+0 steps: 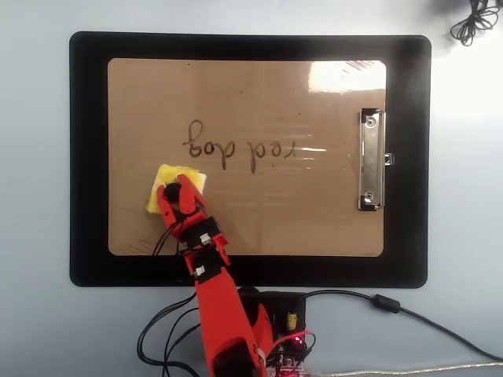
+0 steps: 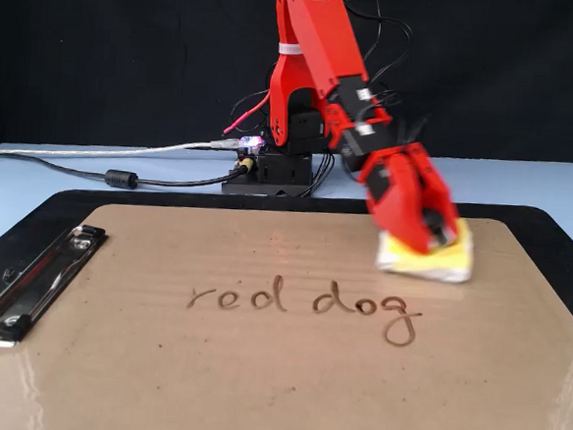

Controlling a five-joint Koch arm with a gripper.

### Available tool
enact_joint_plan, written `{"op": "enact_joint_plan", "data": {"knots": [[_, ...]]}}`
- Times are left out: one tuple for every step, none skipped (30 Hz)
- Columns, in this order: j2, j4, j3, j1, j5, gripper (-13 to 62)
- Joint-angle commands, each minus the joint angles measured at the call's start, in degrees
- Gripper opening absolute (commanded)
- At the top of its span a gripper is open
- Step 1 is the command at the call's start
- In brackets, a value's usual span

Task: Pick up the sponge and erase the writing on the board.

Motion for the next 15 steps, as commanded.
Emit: {"op": "enact_joint_plan", "data": {"knots": [[0.5,-3.4,-0.1,7.3,3.5,-7.8],[0.4,-4.7,-0.4,11.8,7.3,-7.9],[-0.1,-5.9,-1.3,14.4,9.8,-7.9],[-2.7,-7.2,-3.7,17.2,12.5,-7.9],[-6.0,-7.9,-5.9,19.7,13.6,-7.8],[-10.1,-8.7,-9.1,23.8,14.6,-7.9],[-12.9,-9.1,-12.0,26.5,14.7,-7.9],[-16.8,-9.8,-16.8,29.4,14.8,-7.9],[-20.0,-9.8,-20.0,30.7,14.8,-7.9],[-24.4,-9.8,-24.5,31.7,14.9,-7.9],[-27.5,-9.8,-27.2,32.1,14.9,-7.9],[-30.0,-9.6,-29.3,32.3,14.9,-7.9],[-30.3,-9.7,-29.2,32.3,14.9,-7.9],[-30.0,-9.6,-27.4,32.4,14.8,-7.9],[-29.1,-10.2,-23.6,33.4,14.9,-7.9]]}}
